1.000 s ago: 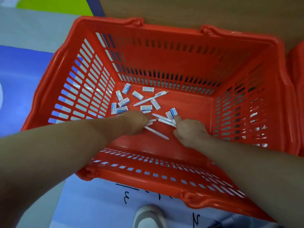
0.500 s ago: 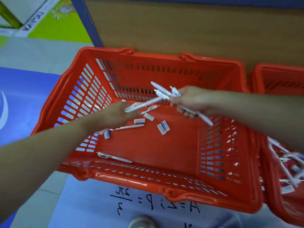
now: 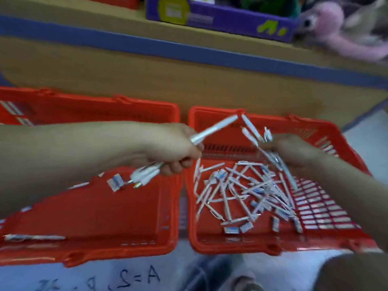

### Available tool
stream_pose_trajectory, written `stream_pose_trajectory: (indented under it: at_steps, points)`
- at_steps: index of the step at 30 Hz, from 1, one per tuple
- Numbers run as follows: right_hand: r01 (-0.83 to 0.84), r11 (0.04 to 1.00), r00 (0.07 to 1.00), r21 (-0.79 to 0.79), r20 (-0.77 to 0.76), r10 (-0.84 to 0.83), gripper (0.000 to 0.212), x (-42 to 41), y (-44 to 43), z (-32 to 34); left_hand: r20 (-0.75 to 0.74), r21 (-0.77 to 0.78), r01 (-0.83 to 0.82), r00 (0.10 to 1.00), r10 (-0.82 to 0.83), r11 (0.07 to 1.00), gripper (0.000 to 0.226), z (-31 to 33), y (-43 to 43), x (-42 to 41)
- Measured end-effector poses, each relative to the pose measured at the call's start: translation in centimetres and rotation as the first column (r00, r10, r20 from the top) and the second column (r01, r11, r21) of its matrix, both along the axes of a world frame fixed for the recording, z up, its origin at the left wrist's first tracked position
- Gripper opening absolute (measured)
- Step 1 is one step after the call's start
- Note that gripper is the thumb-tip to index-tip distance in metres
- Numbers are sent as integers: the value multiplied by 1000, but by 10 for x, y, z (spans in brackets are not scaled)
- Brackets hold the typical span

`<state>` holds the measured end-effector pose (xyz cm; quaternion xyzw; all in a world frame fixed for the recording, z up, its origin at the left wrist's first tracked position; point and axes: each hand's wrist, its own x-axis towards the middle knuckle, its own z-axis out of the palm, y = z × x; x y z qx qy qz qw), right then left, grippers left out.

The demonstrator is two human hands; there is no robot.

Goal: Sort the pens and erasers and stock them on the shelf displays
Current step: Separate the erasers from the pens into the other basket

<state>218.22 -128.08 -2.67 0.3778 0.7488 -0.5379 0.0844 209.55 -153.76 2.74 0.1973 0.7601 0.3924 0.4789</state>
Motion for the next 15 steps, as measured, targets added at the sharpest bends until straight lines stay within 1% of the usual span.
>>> stream_pose_trajectory:
  at_steps: [3,4,6,8,10,11,12,13,14,15]
  points:
    - [81,997,991,4,109,-81,23,32,20,-29,-23,-133,125,991,-129,983,19,-30,55,25]
    - [110,994,981,18,161,-112,22,43,26,-43,-45,-179,157,985,-168,971,21,-38,69,33]
    - [174,985,965,7,199,-172,18,55,32,-66,-111,-274,220,960,-258,936,28,-56,94,47]
    - [169,985,961,28,219,-171,14,60,39,-83,-193,-374,279,910,-368,885,26,-67,112,56]
    - [89,992,963,88,248,-108,12,61,44,-90,-260,-438,303,858,-442,846,19,-76,122,60]
    - [40,990,968,132,242,-72,13,58,47,-92,-278,-445,298,851,-446,845,17,-80,125,60]
    - [12,980,975,200,216,-56,20,54,48,-91,-281,-450,298,848,-450,842,14,-82,125,59]
    - [10,962,986,275,158,-55,25,49,50,-90,-308,-438,293,839,-448,850,14,-85,125,57]
    - [26,948,994,316,90,-57,28,43,48,-83,-356,-413,285,824,-441,865,19,-84,123,54]
    - [49,950,998,308,21,-59,28,37,44,-74,-426,-383,269,797,-428,884,29,-81,121,48]
